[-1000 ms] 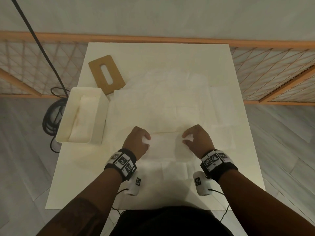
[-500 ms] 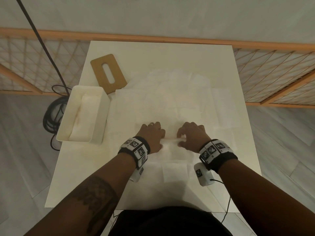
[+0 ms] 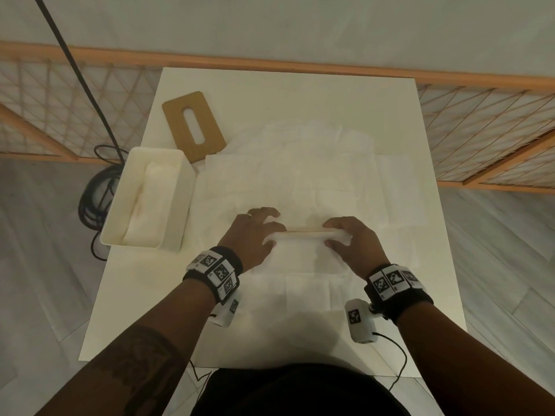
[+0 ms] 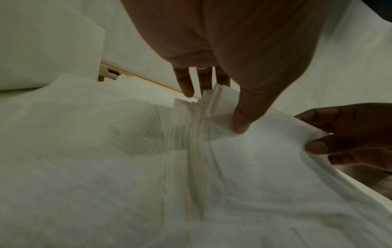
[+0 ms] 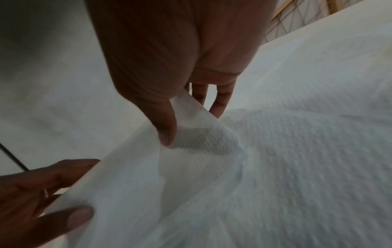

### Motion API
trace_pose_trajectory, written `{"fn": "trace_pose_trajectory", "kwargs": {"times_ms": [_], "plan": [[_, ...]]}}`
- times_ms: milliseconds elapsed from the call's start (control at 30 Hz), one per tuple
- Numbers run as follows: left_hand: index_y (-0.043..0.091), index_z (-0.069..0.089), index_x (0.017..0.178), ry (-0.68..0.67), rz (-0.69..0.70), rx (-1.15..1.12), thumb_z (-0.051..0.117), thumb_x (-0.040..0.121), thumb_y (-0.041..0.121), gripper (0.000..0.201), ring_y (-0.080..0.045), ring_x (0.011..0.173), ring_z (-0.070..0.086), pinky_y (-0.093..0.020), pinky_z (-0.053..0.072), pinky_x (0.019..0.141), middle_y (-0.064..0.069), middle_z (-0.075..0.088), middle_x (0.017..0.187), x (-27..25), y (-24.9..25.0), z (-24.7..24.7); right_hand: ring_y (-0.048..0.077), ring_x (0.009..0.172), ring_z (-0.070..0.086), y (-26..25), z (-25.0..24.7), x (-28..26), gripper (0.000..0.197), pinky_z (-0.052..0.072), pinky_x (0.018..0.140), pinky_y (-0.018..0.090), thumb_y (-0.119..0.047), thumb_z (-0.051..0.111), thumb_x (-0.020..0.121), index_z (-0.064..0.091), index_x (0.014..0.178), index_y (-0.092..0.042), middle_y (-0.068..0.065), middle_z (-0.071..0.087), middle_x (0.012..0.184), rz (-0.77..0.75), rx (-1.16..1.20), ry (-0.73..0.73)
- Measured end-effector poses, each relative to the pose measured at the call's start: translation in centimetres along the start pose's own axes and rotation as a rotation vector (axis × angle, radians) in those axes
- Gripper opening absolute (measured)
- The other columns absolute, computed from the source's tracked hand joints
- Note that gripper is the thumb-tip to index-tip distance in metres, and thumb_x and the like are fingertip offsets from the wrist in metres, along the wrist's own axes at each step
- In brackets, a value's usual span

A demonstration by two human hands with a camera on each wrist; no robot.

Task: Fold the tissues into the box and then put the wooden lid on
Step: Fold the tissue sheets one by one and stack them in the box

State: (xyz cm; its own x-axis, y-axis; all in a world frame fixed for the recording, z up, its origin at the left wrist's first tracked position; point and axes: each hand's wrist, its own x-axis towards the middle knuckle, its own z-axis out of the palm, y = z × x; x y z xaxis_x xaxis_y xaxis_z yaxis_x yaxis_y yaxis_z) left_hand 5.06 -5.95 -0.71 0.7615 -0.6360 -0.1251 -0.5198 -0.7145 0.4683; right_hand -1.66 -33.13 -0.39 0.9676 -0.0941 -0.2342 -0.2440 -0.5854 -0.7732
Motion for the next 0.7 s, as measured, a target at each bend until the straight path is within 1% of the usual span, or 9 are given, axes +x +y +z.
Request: {"fn": "trace_pose_trajectory", "kwargs": {"times_ms": [67, 133, 200, 267, 400, 533, 600, 667, 700], "plan": [[0.026, 0.069, 0.117, 0.055, 0.043, 0.002, 0.070, 0.087, 0.016, 0.031, -0.023, 0.114, 0.056, -0.041, 0.045, 0.096, 0.006, 0.058, 0.128, -0.3, 0.2, 0.1, -0.009, 0.106, 0.054, 0.3, 0.1, -0.4, 0.042, 0.040, 0.089, 0.006, -0.011, 0.082, 0.082, 0.066, 0.112, -0.036, -0.015, 0.062, 0.120, -0.056, -0.023, 0.042], [0.024, 0.069, 0.109, 0.078, 0.062, -0.023, 0.070, 0.085, 0.015, 0.026, -0.021, 0.102, 0.060, -0.040, 0.047, 0.092, 0.007, 0.063, 0.117, -0.8, 0.5, 0.2, -0.010, 0.109, 0.053, 0.6, 0.1, -0.9, 0.043, 0.041, 0.092, 0.007, -0.010, 0.083, 0.080, 0.067, 0.114, -0.031, -0.012, 0.059, 0.120, -0.142, -0.070, 0.074], [0.024, 0.067, 0.103, 0.074, 0.061, -0.044, 0.069, 0.084, 0.015, 0.022, -0.019, 0.090, 0.061, -0.042, 0.048, 0.089, 0.008, 0.067, 0.107, -1.3, 0.8, 0.5, -0.001, 0.106, 0.056, 0.8, 0.2, -1.5, 0.040, 0.043, 0.090, 0.009, -0.005, 0.083, 0.078, 0.068, 0.109, -0.027, -0.010, 0.059, 0.115, -0.235, -0.098, 0.101], [0.024, 0.062, 0.102, 0.049, 0.039, -0.055, 0.071, 0.081, 0.015, 0.024, -0.017, 0.084, 0.059, -0.042, 0.047, 0.090, 0.010, 0.065, 0.099, -1.9, 1.0, 0.8, 0.010, 0.101, 0.058, 0.9, 0.3, -2.3, 0.035, 0.045, 0.088, 0.016, -0.001, 0.081, 0.078, 0.068, 0.098, -0.027, -0.011, 0.060, 0.108, -0.302, -0.136, 0.117], [0.027, 0.058, 0.113, 0.040, -0.012, -0.057, 0.077, 0.073, 0.016, 0.045, -0.014, 0.094, 0.053, -0.030, 0.040, 0.093, 0.012, 0.056, 0.098, -2.9, 0.9, 1.6, 0.013, 0.096, 0.060, 1.4, 0.5, -3.6, 0.034, 0.051, 0.081, 0.030, 0.003, 0.078, 0.077, 0.069, 0.091, -0.027, -0.012, 0.062, 0.102, -0.360, -0.182, 0.124], [0.028, 0.063, 0.107, 0.072, -0.033, -0.056, 0.075, 0.072, 0.016, 0.039, -0.014, 0.101, 0.054, -0.029, 0.038, 0.092, 0.011, 0.059, 0.108, -3.7, 0.5, 1.8, 0.012, 0.096, 0.064, 1.6, 0.6, -4.7, 0.033, 0.053, 0.079, 0.032, 0.003, 0.078, 0.077, 0.072, 0.094, -0.024, -0.010, 0.063, 0.106, -0.421, -0.167, 0.119], [0.028, 0.066, 0.103, 0.079, -0.084, -0.177, 0.074, 0.077, 0.013, 0.032, -0.013, 0.095, 0.059, -0.031, 0.045, 0.090, 0.013, 0.065, 0.107, -4.1, 0.9, 1.6, 0.008, 0.095, 0.065, 1.5, 0.6, -5.2, 0.030, 0.051, 0.081, 0.024, 0.001, 0.081, 0.079, 0.072, 0.095, -0.023, -0.011, 0.065, 0.105, -0.377, -0.079, 0.098], [0.028, 0.071, 0.099, 0.089, -0.214, -0.420, 0.077, 0.083, 0.015, 0.022, -0.010, 0.084, 0.065, -0.031, 0.054, 0.082, 0.013, 0.072, 0.097, -4.4, 1.5, 0.8, 0.007, 0.092, 0.066, 1.2, 0.5, -5.3, 0.029, 0.048, 0.080, 0.018, -0.008, 0.084, 0.080, 0.070, 0.099, -0.025, -0.013, 0.069, 0.100, -0.199, 0.077, 0.080], [0.029, 0.072, 0.098, 0.101, -0.297, -0.549, 0.080, 0.084, 0.019, 0.019, -0.010, 0.082, 0.067, -0.029, 0.056, 0.077, 0.012, 0.073, 0.094, -4.5, 1.7, 0.3, 0.009, 0.091, 0.067, 0.9, 0.2, -5.1, 0.031, 0.050, 0.079, 0.020, -0.015, 0.086, 0.080, 0.070, 0.103, -0.029, -0.013, 0.070, 0.098, -0.074, 0.162, 0.075]]}}
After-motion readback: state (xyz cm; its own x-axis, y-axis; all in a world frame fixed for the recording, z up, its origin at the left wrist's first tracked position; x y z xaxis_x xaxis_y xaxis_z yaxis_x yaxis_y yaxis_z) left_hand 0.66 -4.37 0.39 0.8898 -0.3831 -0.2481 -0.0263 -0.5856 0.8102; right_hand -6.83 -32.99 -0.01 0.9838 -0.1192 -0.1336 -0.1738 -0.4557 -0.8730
